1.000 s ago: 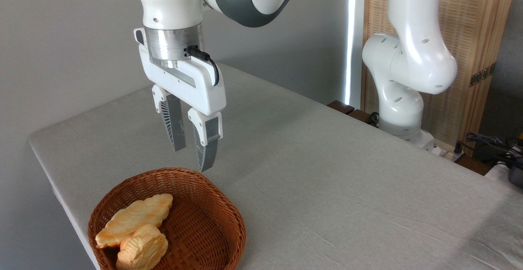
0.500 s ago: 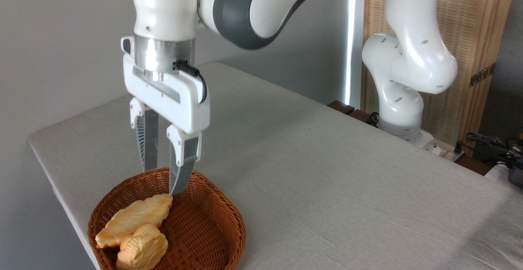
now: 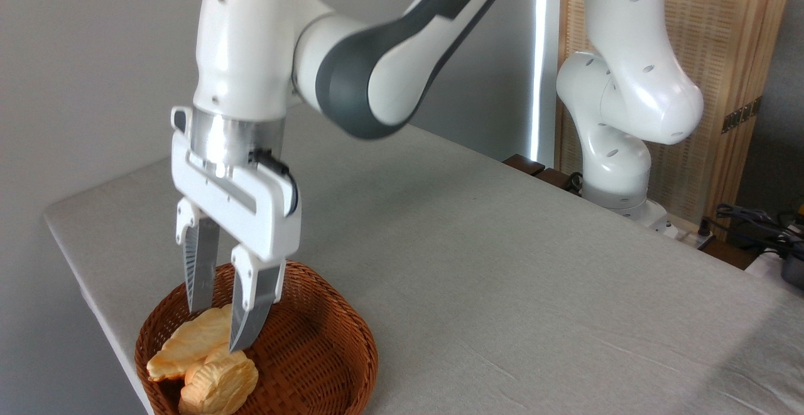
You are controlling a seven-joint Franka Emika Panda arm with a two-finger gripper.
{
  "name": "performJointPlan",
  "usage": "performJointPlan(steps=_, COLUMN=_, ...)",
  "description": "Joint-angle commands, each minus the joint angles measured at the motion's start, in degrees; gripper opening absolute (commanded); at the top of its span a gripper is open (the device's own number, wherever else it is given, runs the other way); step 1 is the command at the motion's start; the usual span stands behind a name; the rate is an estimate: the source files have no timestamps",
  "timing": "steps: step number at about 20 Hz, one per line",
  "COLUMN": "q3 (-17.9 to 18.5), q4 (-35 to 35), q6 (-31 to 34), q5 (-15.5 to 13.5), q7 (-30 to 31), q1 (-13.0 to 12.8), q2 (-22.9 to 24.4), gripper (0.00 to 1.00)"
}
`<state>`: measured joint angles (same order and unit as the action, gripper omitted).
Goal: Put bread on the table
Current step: 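Lower the open gripper into the basket over the bread pieces, then close the gripper on one bread piece inside the basket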
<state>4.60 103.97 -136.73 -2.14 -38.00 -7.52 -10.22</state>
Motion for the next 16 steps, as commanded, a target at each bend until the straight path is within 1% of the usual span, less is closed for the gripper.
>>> performJointPlan(steps=1, q3=0.5, q4=-0.3, q6=-4.3, q5=0.4, q7=-0.5, q1=1.0, q2=-2.8, gripper=1.0)
performJointPlan(steps=3, q3=0.6, q4=-0.3, q6=-5.7, q5=0.4, q7=-0.6, q1=1.2, q2=-3.8, gripper=1.0)
performJointPlan(steps=5, q3=0.6, q4=-0.3, q6=-5.8, q5=0.4, q7=-0.7, q1=1.3, q2=-4.3, gripper=1.0)
performJointPlan(steps=7, q3=0.6, q4=-0.3, q6=-5.8, q5=1.0, q7=-0.8, q1=1.5, q2=-4.6, gripper=1.0)
performJointPlan(steps=8, q3=0.6, q4=-0.2, q6=-5.8, q5=0.9, q7=-0.8, q1=1.5, q2=-4.6, gripper=0.96)
performJointPlan(steps=9, q3=0.5, q4=-0.2, q6=-5.7, q5=0.9, q7=-0.8, q1=1.5, q2=-4.7, gripper=0.84)
performJointPlan(steps=10, q3=0.5, q4=-0.2, q6=-5.7, q5=0.9, q7=-0.8, q1=1.5, q2=-4.7, gripper=0.78)
performJointPlan(steps=11, q3=0.4, q4=-0.2, q6=-5.7, q5=0.9, q7=-0.7, q1=1.5, q2=-4.7, gripper=0.65)
performJointPlan(steps=12, q3=0.4, q4=-0.2, q6=-5.7, q5=0.9, q7=-0.7, q1=1.5, q2=-4.7, gripper=0.6)
performJointPlan(steps=13, q3=0.4, q4=-0.2, q6=-5.7, q5=0.9, q7=-0.8, q1=1.5, q2=-4.7, gripper=0.5)
performJointPlan(steps=14, q3=0.4, q4=-0.2, q6=-5.7, q5=0.9, q7=-0.8, q1=1.5, q2=-4.7, gripper=0.46)
performJointPlan(steps=16, q3=0.2, q4=-0.2, q6=-5.5, q5=0.9, q7=-0.8, q1=1.5, q2=-4.8, gripper=0.42)
